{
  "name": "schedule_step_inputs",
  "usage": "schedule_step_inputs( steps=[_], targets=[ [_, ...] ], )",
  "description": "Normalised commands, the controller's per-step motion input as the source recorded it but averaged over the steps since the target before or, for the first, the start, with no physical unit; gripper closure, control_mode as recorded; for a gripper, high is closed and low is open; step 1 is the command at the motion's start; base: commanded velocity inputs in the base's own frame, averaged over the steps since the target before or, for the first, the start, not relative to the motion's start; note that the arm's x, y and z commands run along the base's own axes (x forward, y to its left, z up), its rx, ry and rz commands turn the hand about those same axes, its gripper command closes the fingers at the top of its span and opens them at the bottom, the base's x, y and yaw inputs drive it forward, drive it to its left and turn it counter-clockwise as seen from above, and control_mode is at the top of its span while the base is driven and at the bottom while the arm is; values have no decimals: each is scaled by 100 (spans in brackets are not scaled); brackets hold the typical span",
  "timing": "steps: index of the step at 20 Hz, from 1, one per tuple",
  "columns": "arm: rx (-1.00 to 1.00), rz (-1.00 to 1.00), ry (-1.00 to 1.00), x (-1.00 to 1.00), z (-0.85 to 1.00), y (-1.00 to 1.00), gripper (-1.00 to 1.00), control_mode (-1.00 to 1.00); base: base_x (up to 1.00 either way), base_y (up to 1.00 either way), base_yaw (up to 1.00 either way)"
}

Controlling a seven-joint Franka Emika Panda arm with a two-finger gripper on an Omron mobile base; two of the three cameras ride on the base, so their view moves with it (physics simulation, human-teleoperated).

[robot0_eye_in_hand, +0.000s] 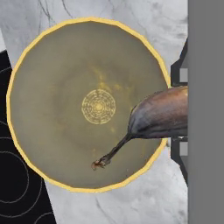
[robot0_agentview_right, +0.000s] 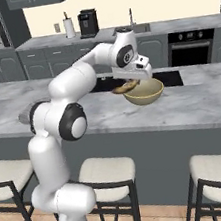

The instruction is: Take the fruits from the plate on the dining counter and place two fruits in each bowl.

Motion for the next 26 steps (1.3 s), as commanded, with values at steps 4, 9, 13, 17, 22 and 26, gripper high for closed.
schedule_step_inputs(
  steps=[4,9,13,17,22,26],
  targets=[
    [0,0,0,23,-34,-29,100,-100,0,0,0],
    [0,0,0,8,-18,-18,100,-100,0,0,0],
    [0,0,0,10,-8,-14,100,-100,0,0,0],
    [0,0,0,4,-18,-14,100,-100,0,0,0],
    [0,0,0,0,-13,-10,-100,-100,0,0,0],
    [0,0,0,5,0,-1,-100,-100,0,0,0]
  ],
)
